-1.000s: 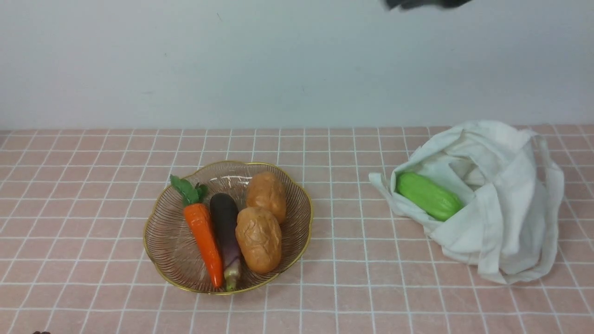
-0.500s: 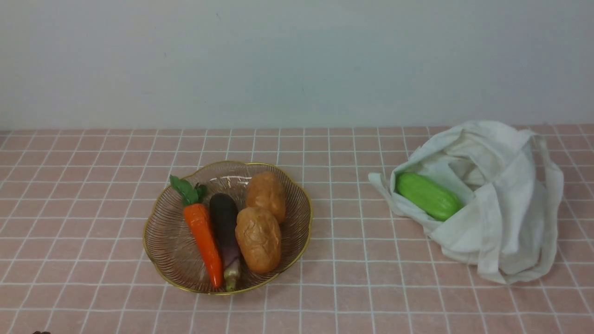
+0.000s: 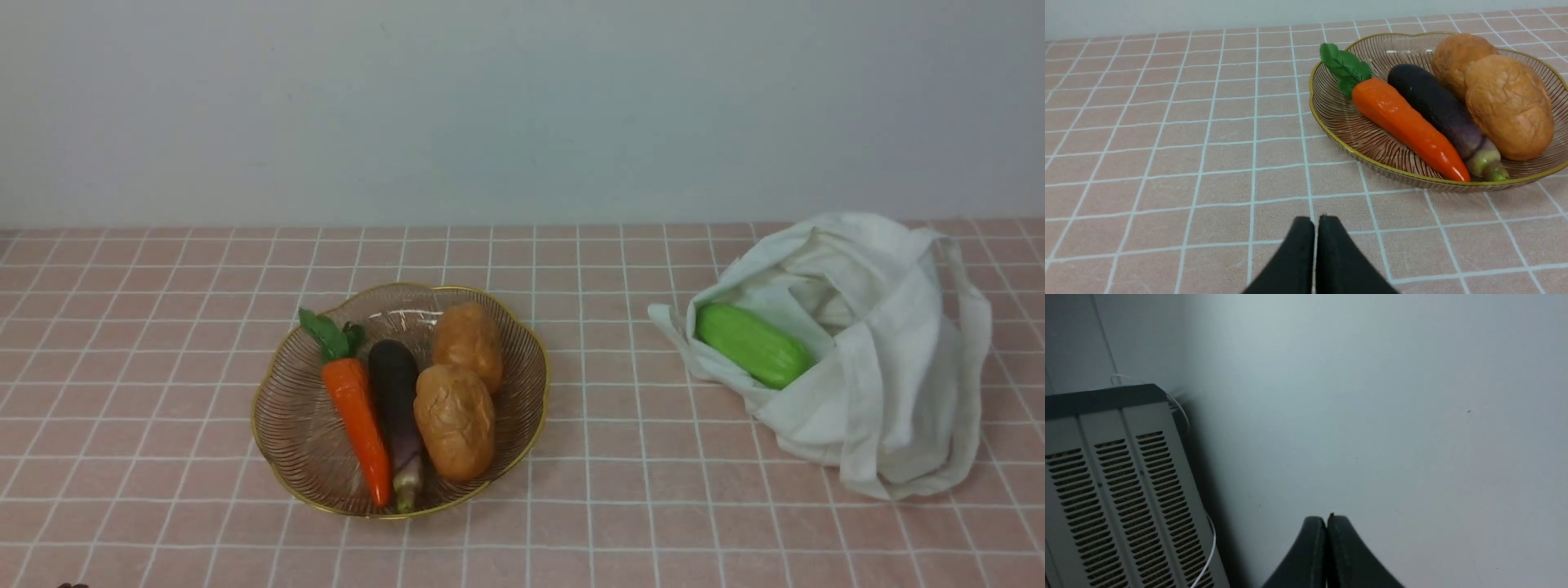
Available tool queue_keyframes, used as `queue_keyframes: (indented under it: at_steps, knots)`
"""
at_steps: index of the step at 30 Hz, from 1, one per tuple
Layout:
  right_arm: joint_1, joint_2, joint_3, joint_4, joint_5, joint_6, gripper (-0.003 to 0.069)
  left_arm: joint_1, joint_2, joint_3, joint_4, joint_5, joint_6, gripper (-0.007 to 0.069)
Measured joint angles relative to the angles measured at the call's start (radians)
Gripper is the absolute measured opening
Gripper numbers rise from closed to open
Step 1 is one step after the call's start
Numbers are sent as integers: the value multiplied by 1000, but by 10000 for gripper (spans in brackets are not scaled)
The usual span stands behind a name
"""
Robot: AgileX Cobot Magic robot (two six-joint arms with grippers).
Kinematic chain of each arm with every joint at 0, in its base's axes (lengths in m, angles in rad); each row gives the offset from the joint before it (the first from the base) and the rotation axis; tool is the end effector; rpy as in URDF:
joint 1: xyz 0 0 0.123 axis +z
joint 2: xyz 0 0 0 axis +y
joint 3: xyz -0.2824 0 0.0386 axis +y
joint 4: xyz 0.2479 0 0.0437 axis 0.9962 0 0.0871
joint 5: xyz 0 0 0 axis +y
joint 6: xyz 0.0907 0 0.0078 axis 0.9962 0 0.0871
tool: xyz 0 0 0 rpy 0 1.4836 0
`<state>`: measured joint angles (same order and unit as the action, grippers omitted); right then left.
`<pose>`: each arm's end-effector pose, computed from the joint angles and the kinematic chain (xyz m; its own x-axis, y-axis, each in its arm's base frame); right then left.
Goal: Take vegetables from bag on pink coffee tablecloth place on plate.
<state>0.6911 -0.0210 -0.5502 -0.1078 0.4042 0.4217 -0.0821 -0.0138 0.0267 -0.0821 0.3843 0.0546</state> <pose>-0.0054 -0.0095 0.3494 -0.0066 0.4055 -0.9141 -0.6360 0.7037 0.3168 0.0518 -0.0071 0.1704 -0.3052 0.0035 -0.9523 0.1046 0.9941 -0.0299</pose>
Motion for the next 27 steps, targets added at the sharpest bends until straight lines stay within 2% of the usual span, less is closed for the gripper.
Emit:
queue_keyframes:
  at_steps: [12,16,18,21,27]
  knots:
    - [2,0,1,5,-2,0,-15,0,0,0,0,0,0,-6]
    - [2,0,32,49,-9,-85,-15,0,0,0,0,0,0,-6]
    - [2,0,58,108,-18,-186,-15,0,0,0,0,0,0,-6]
    - [2,0,84,136,-31,-252,-15,0,0,0,0,0,0,-6]
    - [2,0,156,124,-66,-353,-15,0,0,0,0,0,0,-6]
